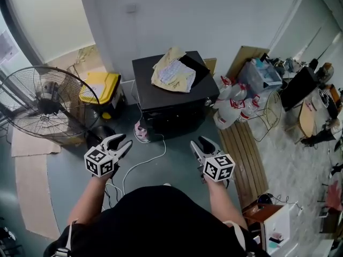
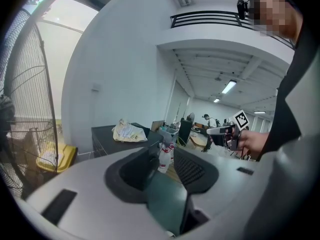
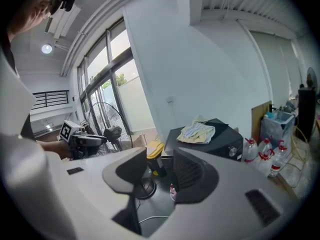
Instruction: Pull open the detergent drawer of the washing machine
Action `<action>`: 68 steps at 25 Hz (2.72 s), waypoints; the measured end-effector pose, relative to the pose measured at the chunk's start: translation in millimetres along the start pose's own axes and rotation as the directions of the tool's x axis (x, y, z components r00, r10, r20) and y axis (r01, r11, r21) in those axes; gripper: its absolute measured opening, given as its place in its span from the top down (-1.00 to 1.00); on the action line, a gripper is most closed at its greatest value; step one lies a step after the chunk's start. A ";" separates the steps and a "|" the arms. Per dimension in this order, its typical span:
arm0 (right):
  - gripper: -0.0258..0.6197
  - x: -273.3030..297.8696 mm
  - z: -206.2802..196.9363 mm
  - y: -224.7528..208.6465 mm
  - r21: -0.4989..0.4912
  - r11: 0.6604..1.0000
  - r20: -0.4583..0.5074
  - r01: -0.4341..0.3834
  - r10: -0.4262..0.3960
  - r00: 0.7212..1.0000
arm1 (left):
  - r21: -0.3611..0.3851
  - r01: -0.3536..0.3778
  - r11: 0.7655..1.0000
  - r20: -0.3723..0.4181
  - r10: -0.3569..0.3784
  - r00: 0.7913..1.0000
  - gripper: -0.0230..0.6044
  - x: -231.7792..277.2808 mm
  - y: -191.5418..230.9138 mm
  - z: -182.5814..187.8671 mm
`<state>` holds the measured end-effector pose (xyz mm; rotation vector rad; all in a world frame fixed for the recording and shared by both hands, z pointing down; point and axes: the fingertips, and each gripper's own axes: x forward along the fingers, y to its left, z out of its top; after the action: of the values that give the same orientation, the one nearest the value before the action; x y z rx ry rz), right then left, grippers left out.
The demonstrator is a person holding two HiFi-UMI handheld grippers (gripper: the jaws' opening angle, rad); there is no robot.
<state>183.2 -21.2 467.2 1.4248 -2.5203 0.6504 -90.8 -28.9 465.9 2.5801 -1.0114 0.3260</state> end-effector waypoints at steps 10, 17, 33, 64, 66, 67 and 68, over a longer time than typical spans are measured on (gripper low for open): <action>0.40 1.4 1.3 -30.1 0.003 1.000 -0.007 -0.024 0.024 1.000 | -0.006 -0.011 1.000 -0.003 0.011 1.000 0.41 27.7 -14.7 1.8; 0.40 -3.5 8.8 -39.9 -0.001 0.999 0.004 -0.039 0.039 0.999 | 0.006 -0.002 1.000 0.008 0.002 1.000 0.41 39.8 -27.6 6.9; 0.40 -12.0 12.7 -42.6 -0.004 0.999 0.009 -0.045 0.045 0.999 | -0.001 -0.015 1.000 0.015 0.015 1.000 0.41 38.1 -31.6 6.2; 0.40 65.6 14.6 -37.4 -0.007 1.000 -0.068 -0.027 0.026 0.997 | -0.039 0.009 0.999 0.004 -0.009 1.000 0.41 57.3 46.4 7.6; 0.40 73.7 16.3 -39.4 -0.005 1.000 -0.073 -0.026 0.026 0.997 | -0.042 0.010 0.999 0.001 -0.010 1.000 0.41 61.2 54.1 9.5; 0.40 77.9 17.5 -40.5 -0.005 1.000 -0.076 -0.026 0.026 0.997 | -0.043 0.010 0.999 0.000 -0.010 1.000 0.41 63.5 57.9 11.0; 0.40 82.0 18.5 -41.5 -0.004 1.000 -0.079 -0.026 0.026 0.997 | -0.044 0.011 0.999 -0.001 -0.011 1.000 0.41 65.7 61.5 12.4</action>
<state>176.4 -111.4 491.9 1.3395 -2.4818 0.6897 -85.0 -116.0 491.0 2.5443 -0.9926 0.2992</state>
